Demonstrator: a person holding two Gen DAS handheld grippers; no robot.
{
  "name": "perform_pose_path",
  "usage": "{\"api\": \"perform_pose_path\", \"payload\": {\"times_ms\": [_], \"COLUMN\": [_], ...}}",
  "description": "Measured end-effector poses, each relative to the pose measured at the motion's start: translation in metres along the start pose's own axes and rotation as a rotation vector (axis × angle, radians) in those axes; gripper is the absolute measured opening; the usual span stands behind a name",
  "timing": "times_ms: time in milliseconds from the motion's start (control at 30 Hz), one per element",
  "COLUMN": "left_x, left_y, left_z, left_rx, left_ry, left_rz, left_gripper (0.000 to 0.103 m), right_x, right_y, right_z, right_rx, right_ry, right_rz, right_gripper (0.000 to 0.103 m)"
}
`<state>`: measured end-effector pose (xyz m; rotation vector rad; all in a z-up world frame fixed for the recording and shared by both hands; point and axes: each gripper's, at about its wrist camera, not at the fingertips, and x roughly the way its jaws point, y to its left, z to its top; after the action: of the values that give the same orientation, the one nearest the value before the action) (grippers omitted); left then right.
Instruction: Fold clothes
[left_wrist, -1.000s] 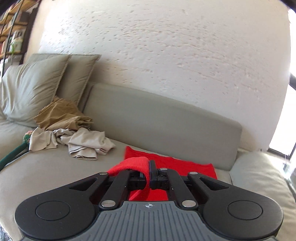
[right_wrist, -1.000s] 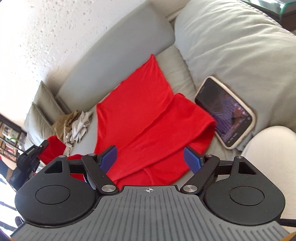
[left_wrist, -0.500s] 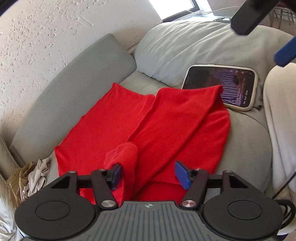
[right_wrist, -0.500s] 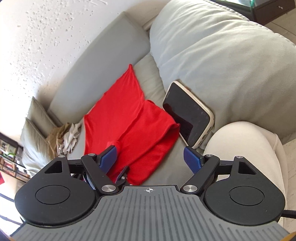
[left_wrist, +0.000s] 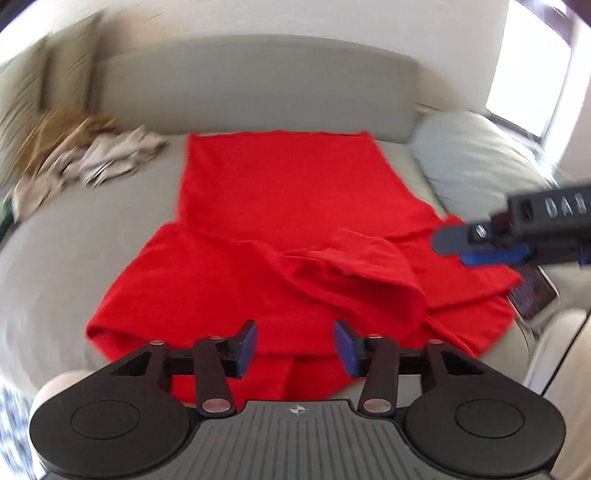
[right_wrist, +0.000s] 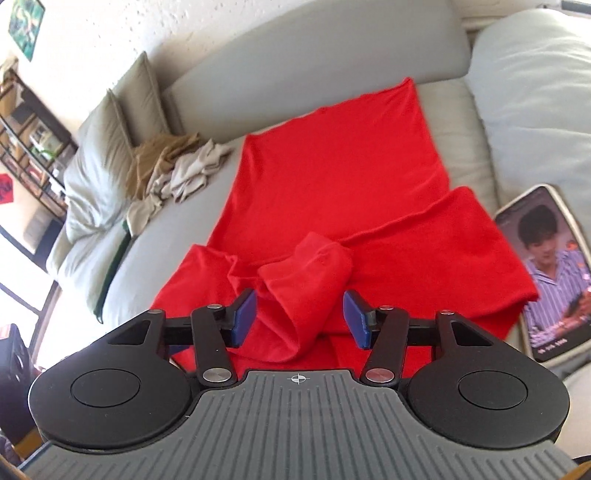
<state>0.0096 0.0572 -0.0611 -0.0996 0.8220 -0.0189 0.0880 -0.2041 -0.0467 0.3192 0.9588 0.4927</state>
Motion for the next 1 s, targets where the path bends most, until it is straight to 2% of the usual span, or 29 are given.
{"api": "perform_pose_path", "payload": {"times_ms": [33, 100, 200, 333, 500, 567, 633, 667, 700, 767, 933, 1000], "left_x": [0.004, 0.019, 0.037, 0.037, 0.041, 0.045, 0.045, 0.046, 0.046, 0.047, 0.045, 0.041], "left_y": [0.016, 0.035, 0.057, 0.065, 0.064, 0.064, 0.063, 0.062, 0.061, 0.061, 0.063, 0.064], "left_z": [0.005, 0.012, 0.019, 0.017, 0.015, 0.016, 0.017, 0.017, 0.017, 0.017, 0.019, 0.019], "left_rx": [-0.082, -0.131, -0.178, -0.21, -0.208, -0.203, -0.197, -0.193, -0.188, -0.186, -0.215, -0.247], "left_ry": [0.003, 0.024, 0.065, 0.093, 0.093, 0.095, 0.098, 0.099, 0.1, 0.1, 0.105, 0.098], "left_rz": [0.024, 0.063, 0.075, 0.048, 0.043, 0.045, 0.051, 0.054, 0.056, 0.058, 0.065, 0.066], "left_gripper": [0.026, 0.016, 0.015, 0.015, 0.015, 0.015, 0.015, 0.015, 0.015, 0.016, 0.018, 0.018], "right_x": [0.014, 0.043, 0.086, 0.133, 0.149, 0.15, 0.15, 0.149, 0.147, 0.139, 0.081, 0.043], "right_y": [0.005, 0.011, 0.019, 0.027, 0.05, 0.059, 0.065, 0.066, 0.066, 0.064, 0.049, 0.026], "right_z": [0.006, 0.02, 0.04, 0.05, 0.044, 0.039, 0.033, 0.031, 0.03, 0.031, 0.042, 0.047], "right_rx": [0.001, 0.018, 0.051, 0.054, -0.087, -0.182, -0.268, -0.291, -0.302, -0.315, -0.311, -0.235], "right_ry": [0.017, 0.052, 0.11, 0.248, 0.306, 0.32, 0.305, 0.29, 0.274, 0.222, 0.0, -0.118], "right_rz": [0.003, -0.004, -0.04, -0.102, -0.177, -0.235, -0.295, -0.314, -0.331, -0.333, -0.343, -0.309], "right_gripper": [0.05, 0.048, 0.049, 0.05, 0.057, 0.054, 0.042, 0.032, 0.018, 0.005, 0.003, 0.003]}}
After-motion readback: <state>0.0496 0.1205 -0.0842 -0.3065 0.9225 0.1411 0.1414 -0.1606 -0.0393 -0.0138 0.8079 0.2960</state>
